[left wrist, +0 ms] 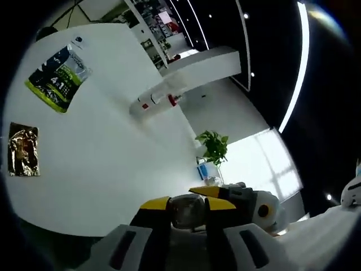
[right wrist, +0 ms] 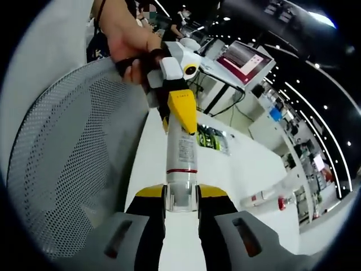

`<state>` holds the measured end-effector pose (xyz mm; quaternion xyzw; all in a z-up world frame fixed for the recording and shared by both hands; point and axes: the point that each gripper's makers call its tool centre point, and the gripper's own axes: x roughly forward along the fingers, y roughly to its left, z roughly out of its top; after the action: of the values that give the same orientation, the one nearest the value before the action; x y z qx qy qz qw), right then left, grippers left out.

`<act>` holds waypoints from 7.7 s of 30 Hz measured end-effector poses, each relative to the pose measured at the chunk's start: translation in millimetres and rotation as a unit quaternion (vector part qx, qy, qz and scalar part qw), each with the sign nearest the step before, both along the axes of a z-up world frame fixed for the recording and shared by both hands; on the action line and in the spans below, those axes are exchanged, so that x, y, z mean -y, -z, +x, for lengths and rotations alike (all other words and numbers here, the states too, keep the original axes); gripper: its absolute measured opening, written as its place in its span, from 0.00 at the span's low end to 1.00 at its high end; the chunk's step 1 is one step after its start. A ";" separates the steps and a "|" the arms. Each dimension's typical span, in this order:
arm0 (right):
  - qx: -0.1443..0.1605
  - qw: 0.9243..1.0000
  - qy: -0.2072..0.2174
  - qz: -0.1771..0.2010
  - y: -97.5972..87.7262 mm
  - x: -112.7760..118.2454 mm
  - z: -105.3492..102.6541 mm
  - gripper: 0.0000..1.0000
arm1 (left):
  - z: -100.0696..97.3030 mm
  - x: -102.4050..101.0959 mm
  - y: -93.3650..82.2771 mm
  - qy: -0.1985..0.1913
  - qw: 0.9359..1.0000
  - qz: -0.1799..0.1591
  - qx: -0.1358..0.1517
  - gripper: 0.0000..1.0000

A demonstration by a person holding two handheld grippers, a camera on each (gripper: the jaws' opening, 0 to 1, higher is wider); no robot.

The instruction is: Arrange the skincare products in the storage area until every visible bottle or jar stands upright without overlapping.

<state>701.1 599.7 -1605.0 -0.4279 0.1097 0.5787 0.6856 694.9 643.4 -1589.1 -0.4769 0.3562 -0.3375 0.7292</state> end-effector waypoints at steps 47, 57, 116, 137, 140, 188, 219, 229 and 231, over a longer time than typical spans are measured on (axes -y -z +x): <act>-0.737 0.472 0.322 0.361 -37.3 -18.2 10.3 0.56 | 19.4 8.9 -26.0 -0.040 0.983 0.086 0.156 0.22; -0.748 0.419 0.350 0.377 -32.0 -12.7 19.1 0.40 | 15.2 23.9 -31.6 0.002 0.962 0.150 0.226 0.22; -0.626 0.653 0.187 0.383 -91.6 -14.0 -4.8 0.21 | -50.6 73.4 -50.9 0.164 0.979 -0.068 0.102 0.22; -0.512 0.716 0.326 0.347 -73.1 0.0 -1.3 0.26 | -24.4 58.5 -31.7 0.061 0.986 0.082 0.134 0.22; -0.513 0.711 0.335 0.346 -70.6 0.5 -3.8 0.24 | -24.3 58.9 -27.3 0.058 0.979 0.128 0.151 0.22; -0.469 0.697 0.409 0.357 -46.5 36.5 11.1 0.16 | -36.6 9.6 81.7 0.244 0.773 0.527 0.257 0.28; -0.227 0.816 0.396 0.354 -28.6 32.7 144.8 0.16 | -40.2 0.5 105.9 0.236 0.780 0.551 0.181 0.26; -0.175 0.815 0.440 0.334 2.4 41.7 192.7 0.16 | -38.4 2.6 100.6 0.230 0.781 0.548 0.190 0.26; -0.162 0.816 0.446 0.330 10.0 42.8 203.0 0.16 | -40.3 1.0 103.6 0.235 0.779 0.551 0.184 0.26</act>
<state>904.1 556.9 -1615.0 0.0196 0.1998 0.2721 0.9411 654.6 642.4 -1692.7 0.1763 0.4414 -0.3262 0.8171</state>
